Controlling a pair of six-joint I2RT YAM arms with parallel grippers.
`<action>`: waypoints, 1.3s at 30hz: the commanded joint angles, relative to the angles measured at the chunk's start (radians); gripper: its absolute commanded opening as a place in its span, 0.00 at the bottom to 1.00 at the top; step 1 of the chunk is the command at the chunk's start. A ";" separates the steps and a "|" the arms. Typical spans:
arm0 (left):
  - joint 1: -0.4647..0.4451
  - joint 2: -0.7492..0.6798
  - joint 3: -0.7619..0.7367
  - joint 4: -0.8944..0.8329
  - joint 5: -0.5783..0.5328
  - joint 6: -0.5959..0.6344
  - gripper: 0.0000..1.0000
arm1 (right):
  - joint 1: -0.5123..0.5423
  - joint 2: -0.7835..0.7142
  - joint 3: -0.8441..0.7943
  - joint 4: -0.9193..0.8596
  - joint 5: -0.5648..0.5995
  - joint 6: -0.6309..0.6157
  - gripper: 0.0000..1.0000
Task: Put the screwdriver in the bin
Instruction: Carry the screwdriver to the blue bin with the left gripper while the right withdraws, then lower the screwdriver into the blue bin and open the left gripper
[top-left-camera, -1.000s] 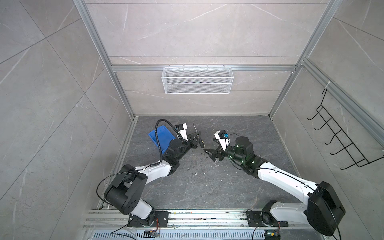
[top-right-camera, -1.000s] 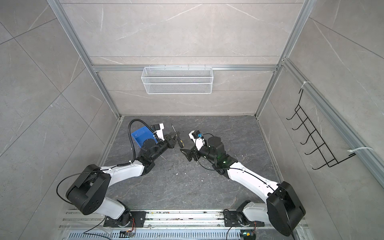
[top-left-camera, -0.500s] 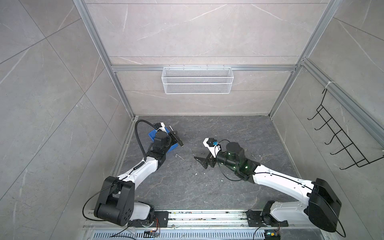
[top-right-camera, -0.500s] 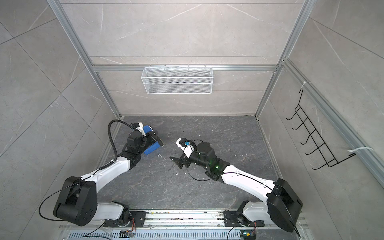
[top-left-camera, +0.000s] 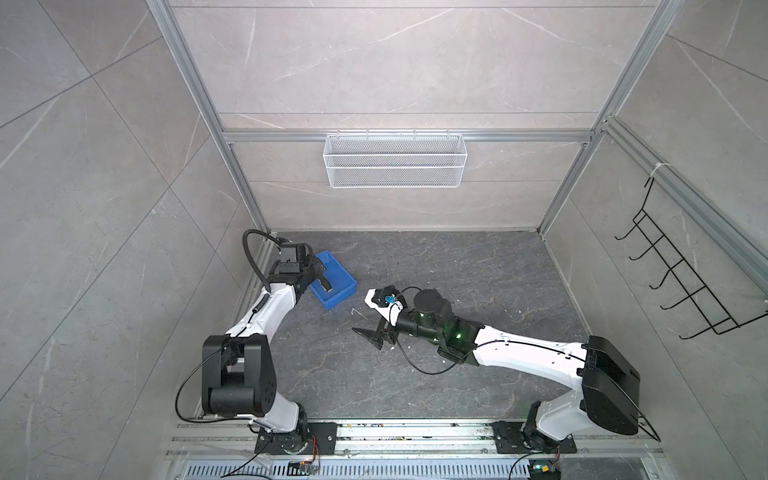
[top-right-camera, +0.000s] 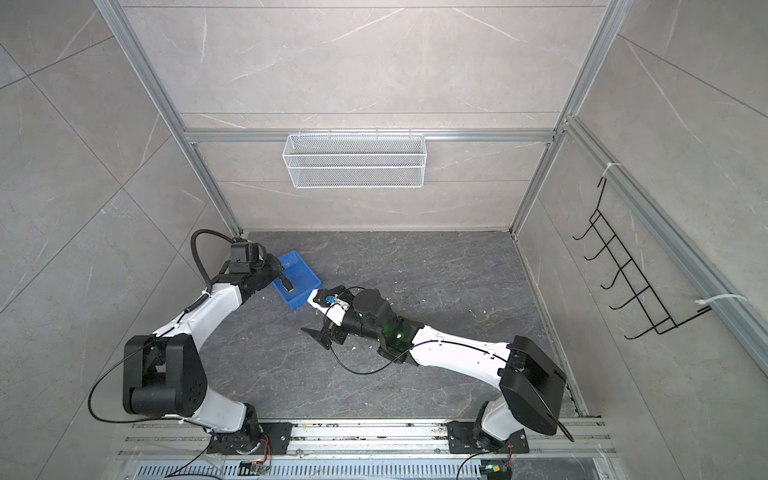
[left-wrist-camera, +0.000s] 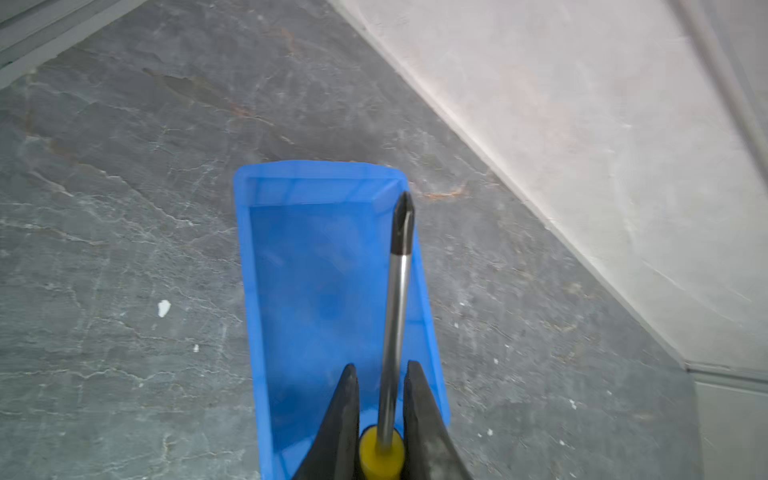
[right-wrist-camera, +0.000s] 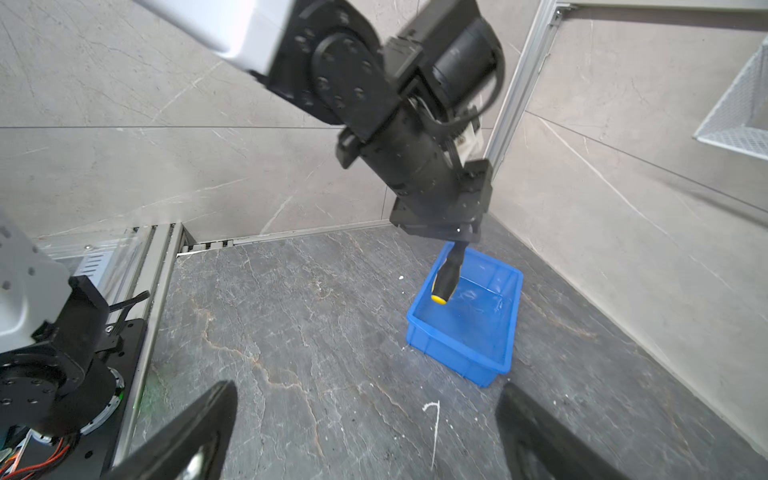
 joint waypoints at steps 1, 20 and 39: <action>0.005 0.066 0.066 -0.082 0.008 0.012 0.00 | 0.006 0.022 0.048 -0.045 0.071 -0.025 0.99; 0.006 0.336 0.251 -0.151 0.011 -0.056 0.12 | 0.015 -0.002 0.024 -0.107 0.143 -0.020 0.99; -0.010 0.120 0.147 -0.045 -0.023 0.015 0.84 | 0.015 -0.040 -0.035 -0.053 0.207 -0.018 0.99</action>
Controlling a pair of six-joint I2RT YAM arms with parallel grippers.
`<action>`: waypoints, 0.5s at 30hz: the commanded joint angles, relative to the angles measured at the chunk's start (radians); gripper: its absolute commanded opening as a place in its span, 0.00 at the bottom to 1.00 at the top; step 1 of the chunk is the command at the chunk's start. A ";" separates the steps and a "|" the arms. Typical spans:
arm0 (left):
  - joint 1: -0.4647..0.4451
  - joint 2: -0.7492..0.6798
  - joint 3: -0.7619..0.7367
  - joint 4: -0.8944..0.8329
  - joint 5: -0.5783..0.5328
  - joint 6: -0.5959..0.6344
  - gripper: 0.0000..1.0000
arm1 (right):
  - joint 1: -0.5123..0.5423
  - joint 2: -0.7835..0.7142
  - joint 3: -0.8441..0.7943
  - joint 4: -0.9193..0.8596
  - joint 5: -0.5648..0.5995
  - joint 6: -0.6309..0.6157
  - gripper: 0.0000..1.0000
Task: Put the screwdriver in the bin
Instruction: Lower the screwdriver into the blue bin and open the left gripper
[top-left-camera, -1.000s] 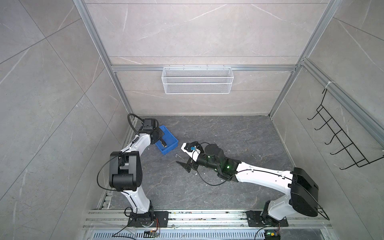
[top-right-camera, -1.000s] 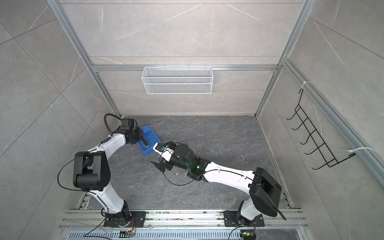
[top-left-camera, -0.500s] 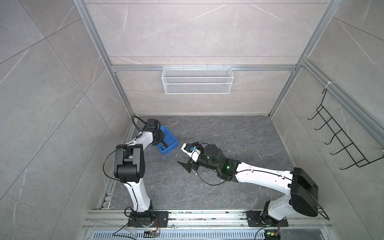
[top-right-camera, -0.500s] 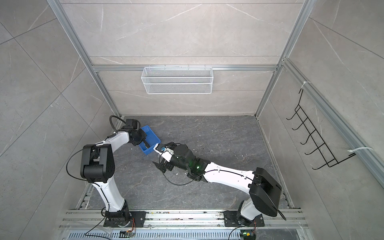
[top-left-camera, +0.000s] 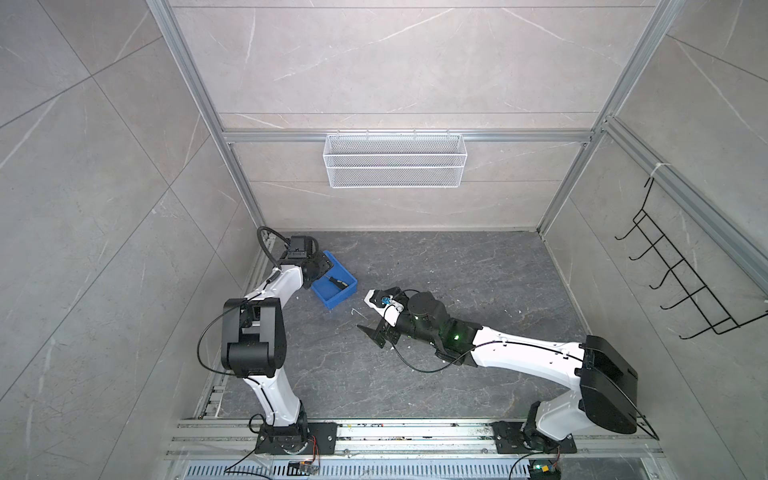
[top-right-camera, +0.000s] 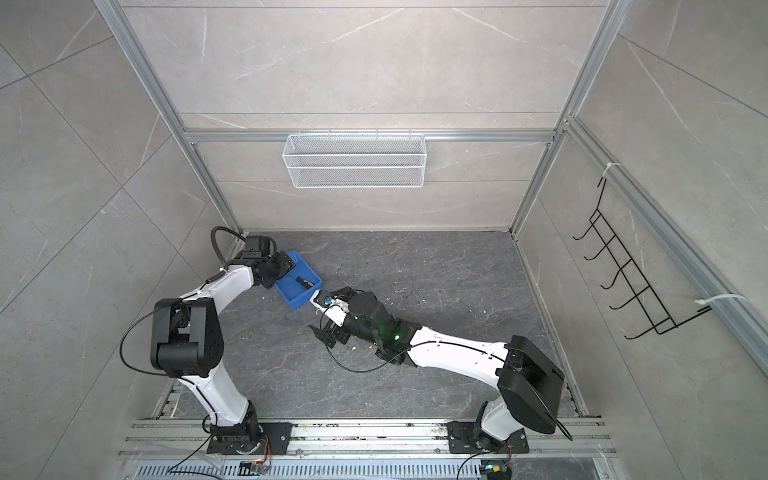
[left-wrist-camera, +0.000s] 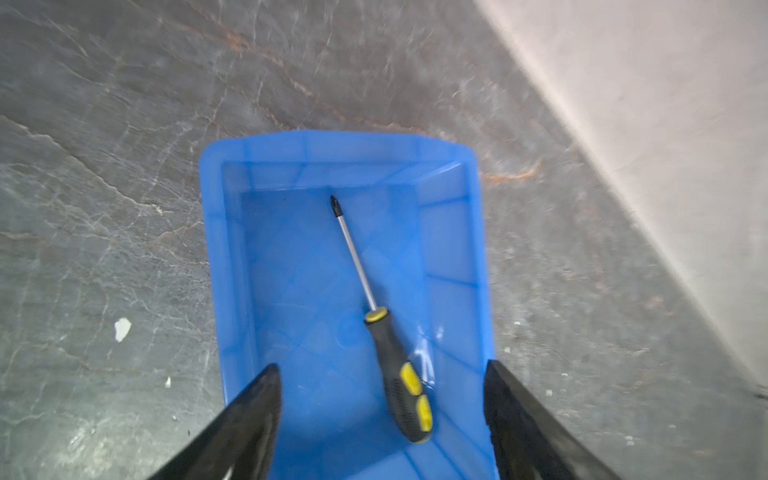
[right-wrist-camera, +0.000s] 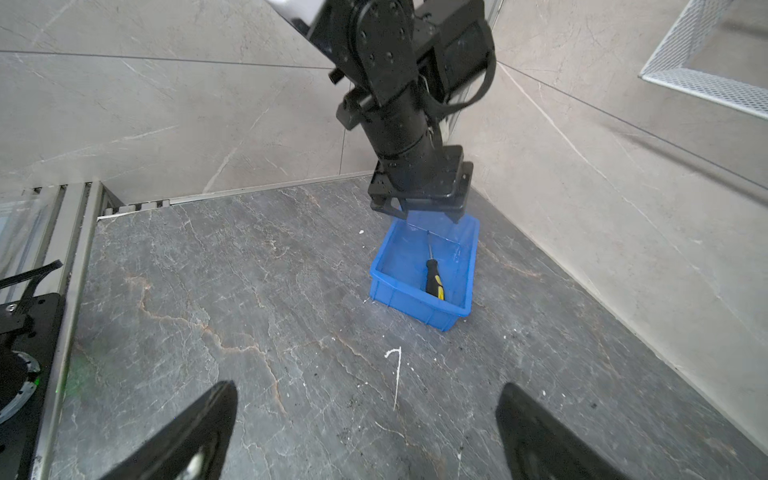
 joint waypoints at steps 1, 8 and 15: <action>-0.009 -0.114 -0.035 0.060 -0.033 0.046 0.91 | 0.005 -0.049 -0.028 0.037 0.039 0.003 0.99; -0.009 -0.317 -0.199 0.188 -0.086 0.186 0.99 | 0.003 -0.141 -0.120 0.079 0.079 0.018 0.99; -0.010 -0.529 -0.426 0.380 -0.105 0.481 1.00 | -0.017 -0.270 -0.258 0.127 0.227 0.065 0.99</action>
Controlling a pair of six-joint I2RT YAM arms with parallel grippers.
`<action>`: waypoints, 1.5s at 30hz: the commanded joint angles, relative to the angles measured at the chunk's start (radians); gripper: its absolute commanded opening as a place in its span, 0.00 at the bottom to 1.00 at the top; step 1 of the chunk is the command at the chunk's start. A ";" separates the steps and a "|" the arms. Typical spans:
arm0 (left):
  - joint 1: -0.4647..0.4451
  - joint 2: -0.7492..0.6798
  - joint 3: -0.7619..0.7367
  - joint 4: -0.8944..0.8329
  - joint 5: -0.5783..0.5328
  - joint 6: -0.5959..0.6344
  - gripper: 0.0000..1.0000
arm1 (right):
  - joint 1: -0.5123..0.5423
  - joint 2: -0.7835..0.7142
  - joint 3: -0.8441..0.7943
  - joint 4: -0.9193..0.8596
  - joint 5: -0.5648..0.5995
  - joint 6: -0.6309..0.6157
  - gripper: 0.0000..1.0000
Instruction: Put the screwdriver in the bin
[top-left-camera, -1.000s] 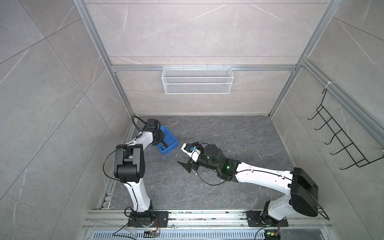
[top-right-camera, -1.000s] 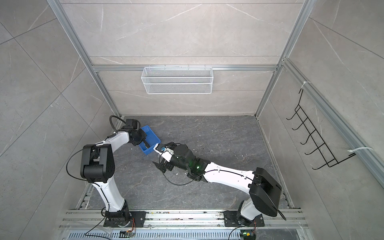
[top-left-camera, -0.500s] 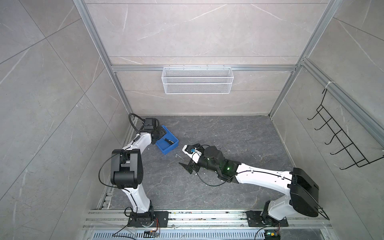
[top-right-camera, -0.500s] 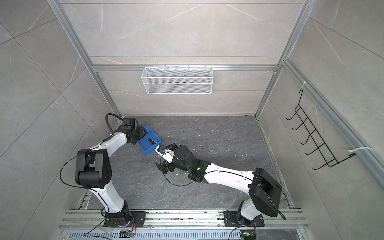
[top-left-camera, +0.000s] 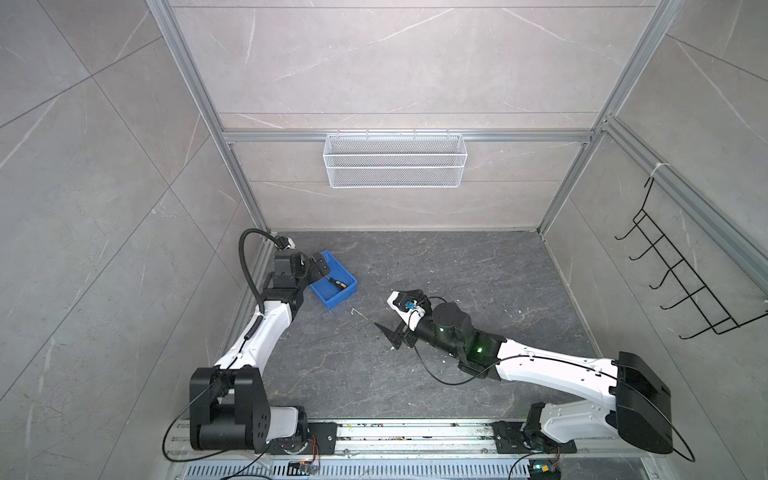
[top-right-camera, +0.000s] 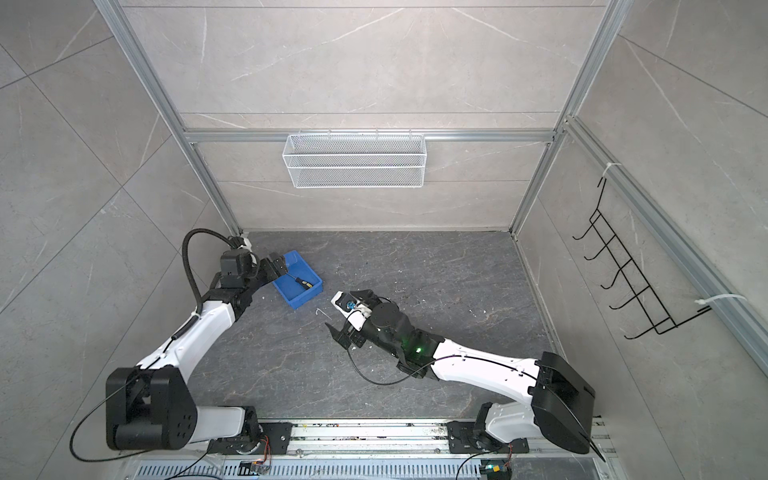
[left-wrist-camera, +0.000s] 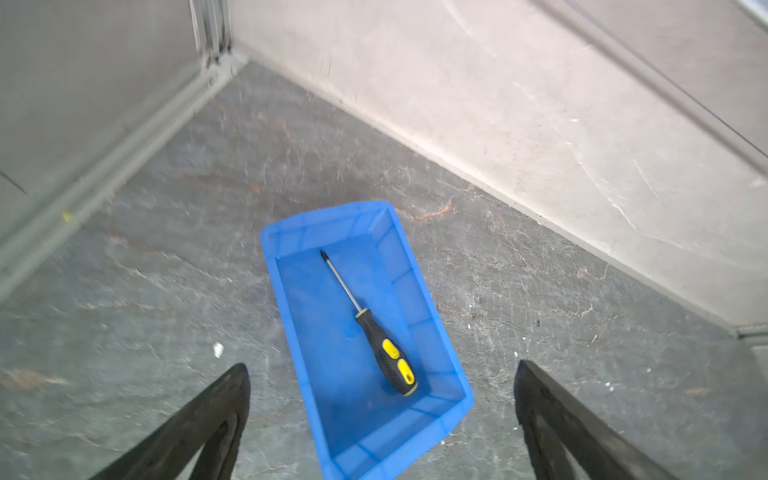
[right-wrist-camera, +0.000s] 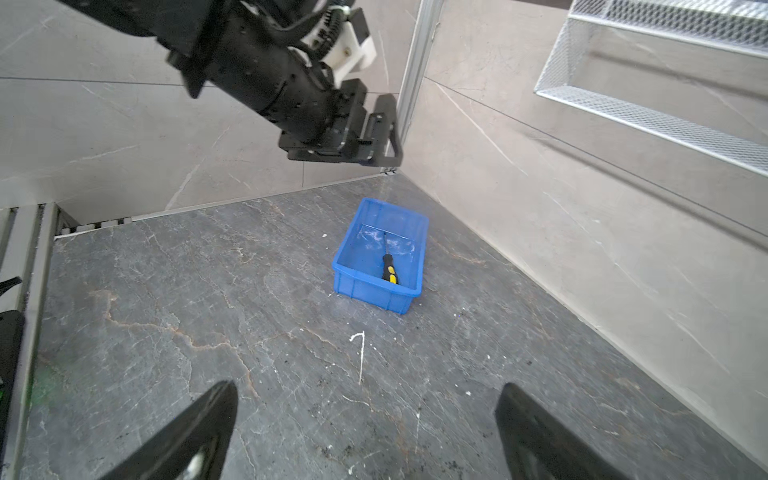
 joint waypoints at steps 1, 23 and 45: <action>-0.004 -0.089 -0.096 0.158 -0.040 0.221 1.00 | -0.021 -0.078 -0.077 0.058 0.113 0.051 0.99; -0.001 -0.111 -0.648 0.721 -0.074 0.414 1.00 | -0.684 -0.223 -0.553 0.319 0.275 0.082 0.99; 0.090 0.198 -0.537 0.846 -0.019 0.387 1.00 | -0.919 0.206 -0.446 0.509 -0.080 0.169 0.99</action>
